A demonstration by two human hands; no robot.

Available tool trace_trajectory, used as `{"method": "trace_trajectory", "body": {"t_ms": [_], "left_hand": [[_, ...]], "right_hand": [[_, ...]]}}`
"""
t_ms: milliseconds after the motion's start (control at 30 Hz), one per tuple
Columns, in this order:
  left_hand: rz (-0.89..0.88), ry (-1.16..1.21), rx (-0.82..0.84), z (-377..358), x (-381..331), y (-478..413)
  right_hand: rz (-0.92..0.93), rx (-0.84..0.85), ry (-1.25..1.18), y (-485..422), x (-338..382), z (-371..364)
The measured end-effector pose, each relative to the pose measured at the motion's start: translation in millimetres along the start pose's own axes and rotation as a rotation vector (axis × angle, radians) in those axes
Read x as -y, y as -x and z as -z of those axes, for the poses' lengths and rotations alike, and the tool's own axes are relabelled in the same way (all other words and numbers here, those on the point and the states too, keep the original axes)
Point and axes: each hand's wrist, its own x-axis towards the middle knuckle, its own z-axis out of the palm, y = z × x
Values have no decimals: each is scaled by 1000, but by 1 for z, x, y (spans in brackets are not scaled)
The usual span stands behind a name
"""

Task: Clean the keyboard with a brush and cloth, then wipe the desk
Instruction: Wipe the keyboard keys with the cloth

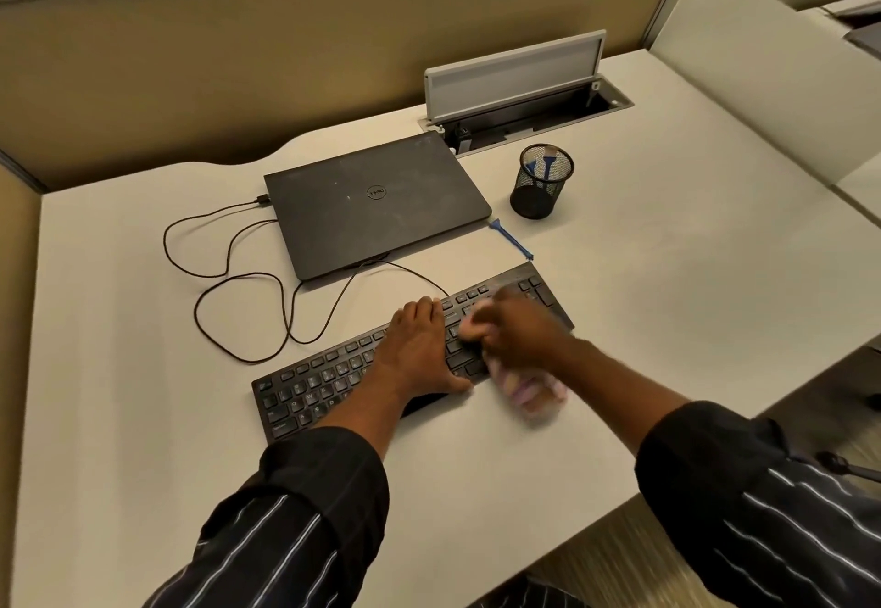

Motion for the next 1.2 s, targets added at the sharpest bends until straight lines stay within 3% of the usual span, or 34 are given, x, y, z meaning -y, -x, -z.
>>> {"method": "trace_trajectory", "body": {"t_ms": [67,133,267,400,600,667,767,833,900,1000,1033,1200], "left_hand": [[-10,-3,-18,-1,0,0],[-20,-10,-33,-1,-1,1],[-5,-7,-11,0,-1,3],[5,-32,10,2,-2,-1],[31,-52,27,7,-13,-16],[14,-43,19,7,-16,-20],[12,-19,8,6,-23,-25],[23,-5,-5,5,-27,-29],[29,-2,-17,3,-30,-33],[16,15,-30,1,-30,-35],[17,17,-27,2,-31,-35],[27,-28,18,5,-33,-35]], "right_hand": [[182,193,23,12,21,2],[249,223,109,12,19,5],[74,239,118,5,-21,21],[-96,153,101,5,-30,21],[67,122,41,10,9,3],[-87,35,-55,3,-18,8],[-446,-252,-182,1,-58,15],[-510,-361,-156,-3,-56,9],[-381,-351,-125,-9,-33,0],[-103,-176,-87,-15,-15,-4],[-87,-161,-89,-17,-20,1],[-455,-326,-144,-25,-70,25]]}}
